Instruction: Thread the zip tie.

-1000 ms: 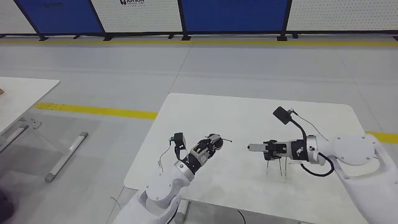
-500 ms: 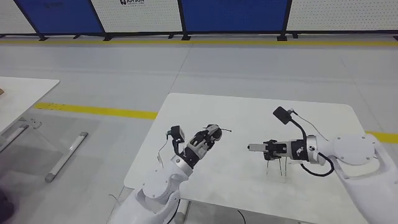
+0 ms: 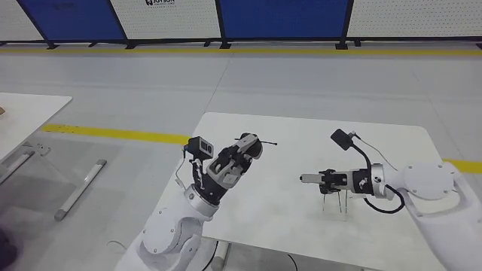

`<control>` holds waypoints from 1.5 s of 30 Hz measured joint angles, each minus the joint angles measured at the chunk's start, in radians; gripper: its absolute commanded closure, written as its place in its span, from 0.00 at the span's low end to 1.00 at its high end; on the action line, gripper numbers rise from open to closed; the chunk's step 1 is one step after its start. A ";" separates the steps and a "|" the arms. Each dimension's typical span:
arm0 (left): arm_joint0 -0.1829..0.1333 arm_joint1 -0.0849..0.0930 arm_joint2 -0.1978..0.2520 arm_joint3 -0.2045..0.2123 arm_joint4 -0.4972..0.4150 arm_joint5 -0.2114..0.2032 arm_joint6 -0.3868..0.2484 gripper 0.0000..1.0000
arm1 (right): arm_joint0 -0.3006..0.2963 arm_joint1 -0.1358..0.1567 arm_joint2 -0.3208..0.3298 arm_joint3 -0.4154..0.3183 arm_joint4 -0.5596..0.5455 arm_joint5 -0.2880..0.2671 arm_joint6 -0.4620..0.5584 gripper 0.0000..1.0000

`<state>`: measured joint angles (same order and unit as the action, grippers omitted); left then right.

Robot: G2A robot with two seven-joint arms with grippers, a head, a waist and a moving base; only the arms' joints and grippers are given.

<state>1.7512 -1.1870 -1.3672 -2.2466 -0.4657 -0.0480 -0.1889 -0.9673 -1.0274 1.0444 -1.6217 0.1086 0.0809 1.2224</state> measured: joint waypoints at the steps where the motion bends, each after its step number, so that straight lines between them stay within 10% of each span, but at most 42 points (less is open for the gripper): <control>1: 0.002 0.000 0.007 0.016 0.016 0.005 -0.004 1.00 | 0.000 0.000 0.000 0.000 0.000 0.000 0.000 0.00; 17: -0.029 0.007 0.101 0.288 0.278 0.039 -0.060 1.00 | 0.000 0.000 0.000 0.000 0.000 0.000 0.000 0.00; 33: -0.070 -0.005 -0.015 0.032 -0.037 0.001 0.038 1.00 | 0.000 0.000 0.000 0.000 0.000 0.000 0.000 0.00; 45: -0.035 0.000 -0.025 0.058 0.017 0.024 -0.023 1.00 | 0.000 0.000 0.000 0.000 0.000 0.000 0.000 0.00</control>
<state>1.7163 -1.1869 -1.3924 -2.1882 -0.4492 -0.0238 -0.2122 -0.9673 -1.0274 1.0444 -1.6217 0.1086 0.0809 1.2224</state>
